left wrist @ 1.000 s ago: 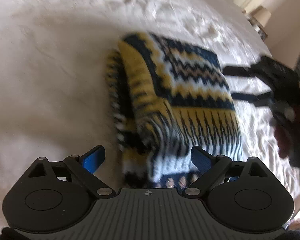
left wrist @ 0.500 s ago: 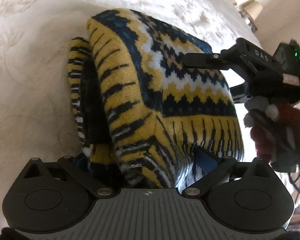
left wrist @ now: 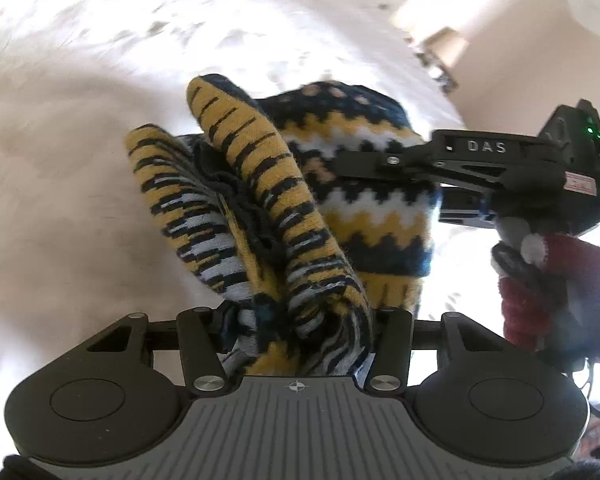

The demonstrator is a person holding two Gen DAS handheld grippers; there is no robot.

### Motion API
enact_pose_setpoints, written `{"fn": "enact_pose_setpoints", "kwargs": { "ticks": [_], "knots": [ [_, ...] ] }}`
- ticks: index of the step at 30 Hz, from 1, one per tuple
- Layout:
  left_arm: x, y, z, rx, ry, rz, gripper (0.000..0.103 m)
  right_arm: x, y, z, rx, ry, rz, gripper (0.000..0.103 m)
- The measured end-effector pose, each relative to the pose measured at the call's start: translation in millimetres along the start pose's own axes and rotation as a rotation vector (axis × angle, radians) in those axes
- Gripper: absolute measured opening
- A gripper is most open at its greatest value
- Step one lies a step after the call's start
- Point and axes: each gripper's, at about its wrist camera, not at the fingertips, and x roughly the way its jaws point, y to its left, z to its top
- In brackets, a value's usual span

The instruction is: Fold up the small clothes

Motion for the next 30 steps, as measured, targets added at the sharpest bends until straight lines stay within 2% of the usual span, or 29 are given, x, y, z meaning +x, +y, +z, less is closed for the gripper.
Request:
{"fn": "enact_pose_setpoints", "kwargs": {
  "ticks": [4, 8, 11, 16, 21, 23, 24, 25, 26, 27, 28, 30],
  "knots": [
    [-26.3, -30.4, -22.9, 0.046, -0.021, -0.027, 0.050, -46.7, 11.8, -25.1, 0.001, -0.045, 0.009, 0.045],
    [-46.7, -54.6, -58.1, 0.028, -0.038, -0.035, 0.049, -84.9, 9.2, -55.4, 0.028, -0.061, 0.030, 0.045],
    [-52.0, -77.0, -88.5, 0.022, -0.030, -0.013, 0.050, -107.0, 0.3, -83.1, 0.032, -0.047, 0.051, 0.045],
    [-41.0, -106.1, -130.6, -0.039, 0.017, 0.030, 0.050, -130.1, -20.5, -126.7, 0.014, 0.004, 0.058, 0.045],
    [-18.5, -122.6, -144.1, -0.026, 0.006, 0.090, 0.050, -140.7, -40.5, -146.2, -0.042, 0.002, 0.055, 0.048],
    [-8.9, -123.3, -146.0, -0.035, -0.021, 0.168, 0.050, -142.5, -54.8, -150.8, -0.063, -0.035, 0.024, 0.055],
    [-5.0, -117.3, -148.0, -0.038, -0.030, 0.242, 0.051, -142.1, -62.9, -153.1, -0.075, -0.054, -0.030, 0.068],
    [0.4, -109.5, -148.2, -0.052, -0.025, 0.330, 0.051, -141.9, -71.2, -155.3, -0.088, -0.063, -0.110, 0.074],
    [4.4, -100.9, -151.2, -0.083, 0.003, 0.425, 0.051, -140.7, -79.2, -155.5, -0.104, -0.062, -0.195, 0.076],
    [4.2, -92.6, -154.0, -0.126, 0.016, 0.464, 0.053, -142.2, -86.9, -156.2, -0.121, -0.062, -0.262, 0.076],
    [-0.7, -84.5, -156.8, -0.180, 0.003, 0.456, 0.053, -146.7, -92.7, -157.5, -0.127, -0.069, -0.291, 0.076],
    [-13.2, -83.4, -157.4, -0.203, -0.018, 0.493, 0.053, -163.8, -101.6, -161.6, -0.108, -0.104, -0.297, 0.076]
  ]
}}
